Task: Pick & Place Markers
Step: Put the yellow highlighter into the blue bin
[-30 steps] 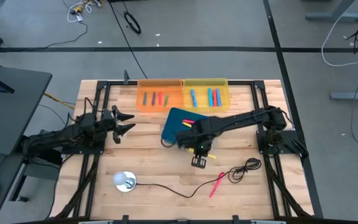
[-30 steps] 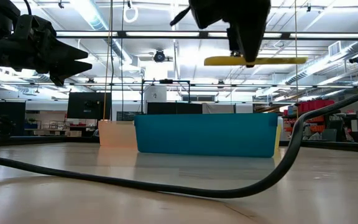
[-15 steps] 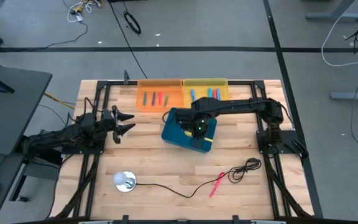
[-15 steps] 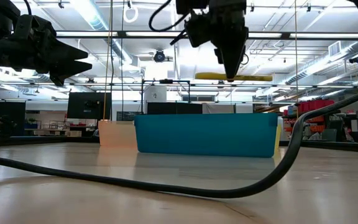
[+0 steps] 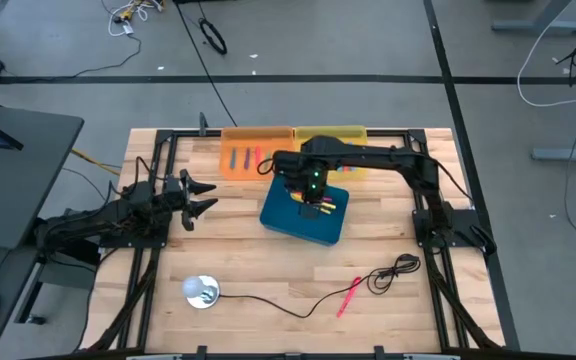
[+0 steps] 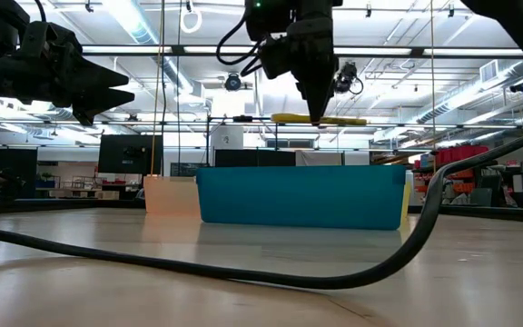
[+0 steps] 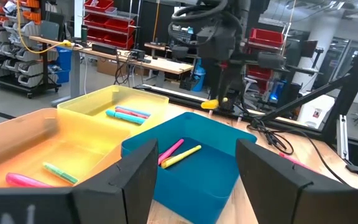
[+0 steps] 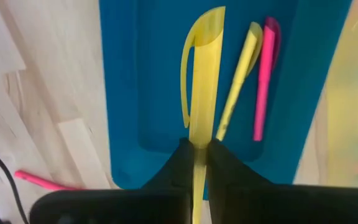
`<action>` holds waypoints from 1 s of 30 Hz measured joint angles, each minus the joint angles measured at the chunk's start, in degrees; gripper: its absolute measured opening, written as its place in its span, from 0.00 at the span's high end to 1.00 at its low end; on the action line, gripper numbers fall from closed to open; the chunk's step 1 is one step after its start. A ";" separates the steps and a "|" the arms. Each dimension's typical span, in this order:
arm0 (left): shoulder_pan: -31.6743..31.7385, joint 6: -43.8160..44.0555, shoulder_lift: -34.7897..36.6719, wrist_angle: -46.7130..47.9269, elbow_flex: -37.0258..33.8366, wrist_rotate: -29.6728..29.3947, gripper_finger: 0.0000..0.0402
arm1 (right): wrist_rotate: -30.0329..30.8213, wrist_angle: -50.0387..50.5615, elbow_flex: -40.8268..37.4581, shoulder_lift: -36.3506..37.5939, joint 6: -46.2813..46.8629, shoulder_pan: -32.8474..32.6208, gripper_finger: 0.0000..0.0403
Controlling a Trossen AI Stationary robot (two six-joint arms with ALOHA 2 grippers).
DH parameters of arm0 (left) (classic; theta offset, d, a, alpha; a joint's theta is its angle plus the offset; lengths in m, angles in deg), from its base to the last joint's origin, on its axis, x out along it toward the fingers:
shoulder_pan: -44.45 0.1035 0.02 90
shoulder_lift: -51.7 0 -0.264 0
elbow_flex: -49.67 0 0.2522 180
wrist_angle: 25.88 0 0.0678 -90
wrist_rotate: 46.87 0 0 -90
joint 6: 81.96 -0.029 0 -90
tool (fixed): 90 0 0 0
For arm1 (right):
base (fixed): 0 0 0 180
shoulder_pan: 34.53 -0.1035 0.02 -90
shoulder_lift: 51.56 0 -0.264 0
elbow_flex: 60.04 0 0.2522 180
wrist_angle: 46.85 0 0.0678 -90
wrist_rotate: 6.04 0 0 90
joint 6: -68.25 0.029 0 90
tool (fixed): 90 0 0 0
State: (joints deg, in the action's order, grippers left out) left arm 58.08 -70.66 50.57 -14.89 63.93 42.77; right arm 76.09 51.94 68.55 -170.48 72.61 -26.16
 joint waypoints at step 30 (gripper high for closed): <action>0.00 0.02 0.02 0.00 0.00 -0.02 0.45 | 3.00 -17.37 -13.31 -3.17 -0.42 1.45 0.97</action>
State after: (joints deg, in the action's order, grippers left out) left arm 58.07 -70.65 50.59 -14.89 63.93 42.75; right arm 79.08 34.57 55.24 -173.65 72.19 -24.71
